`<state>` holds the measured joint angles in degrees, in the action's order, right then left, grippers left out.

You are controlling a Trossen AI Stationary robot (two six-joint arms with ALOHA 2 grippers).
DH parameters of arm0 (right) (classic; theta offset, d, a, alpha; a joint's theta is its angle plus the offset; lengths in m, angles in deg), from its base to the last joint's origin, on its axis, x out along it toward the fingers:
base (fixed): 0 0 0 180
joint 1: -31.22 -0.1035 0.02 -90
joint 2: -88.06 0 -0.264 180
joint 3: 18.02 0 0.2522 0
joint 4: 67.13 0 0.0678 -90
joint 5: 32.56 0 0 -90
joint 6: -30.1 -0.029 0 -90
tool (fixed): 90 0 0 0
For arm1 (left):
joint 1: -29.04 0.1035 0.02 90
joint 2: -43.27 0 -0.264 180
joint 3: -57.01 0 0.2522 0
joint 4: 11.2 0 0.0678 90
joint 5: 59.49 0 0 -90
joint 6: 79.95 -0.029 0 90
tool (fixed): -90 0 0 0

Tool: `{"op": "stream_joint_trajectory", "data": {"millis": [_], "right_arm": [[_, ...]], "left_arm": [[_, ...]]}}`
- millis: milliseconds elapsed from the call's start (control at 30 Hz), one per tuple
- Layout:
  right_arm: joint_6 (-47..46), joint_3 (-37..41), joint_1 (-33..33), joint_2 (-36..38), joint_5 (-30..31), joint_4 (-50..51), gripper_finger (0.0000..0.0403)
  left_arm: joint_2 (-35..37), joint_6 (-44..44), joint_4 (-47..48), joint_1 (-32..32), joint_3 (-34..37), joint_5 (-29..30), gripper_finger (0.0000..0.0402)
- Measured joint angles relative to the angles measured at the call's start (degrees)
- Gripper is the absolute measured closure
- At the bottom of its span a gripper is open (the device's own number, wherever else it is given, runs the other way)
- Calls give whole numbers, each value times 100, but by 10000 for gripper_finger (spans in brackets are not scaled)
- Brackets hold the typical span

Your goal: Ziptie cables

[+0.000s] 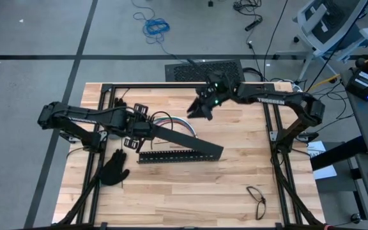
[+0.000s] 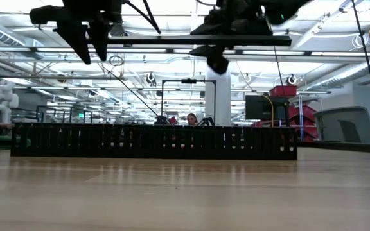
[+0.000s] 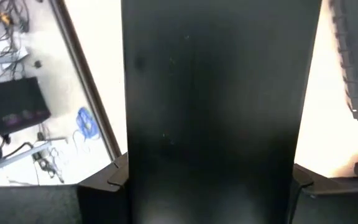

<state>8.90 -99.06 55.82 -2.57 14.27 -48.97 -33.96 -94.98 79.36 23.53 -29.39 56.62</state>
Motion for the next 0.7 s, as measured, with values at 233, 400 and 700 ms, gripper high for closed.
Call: {"op": "stream_joint_trajectory", "data": {"millis": [233,400,700], "right_arm": [[3533,-2493,-365,-240,3776,4056,186],[3387,-2931,-589,-352,4094,4984,186],[3705,-2965,-1337,-348,5266,5222,186]], "left_arm": [[0,-388,-179,387,6,-209,186],[0,-922,-1501,1024,7,-418,176],[-402,-1208,-2675,1972,7,-1086,173]]}}
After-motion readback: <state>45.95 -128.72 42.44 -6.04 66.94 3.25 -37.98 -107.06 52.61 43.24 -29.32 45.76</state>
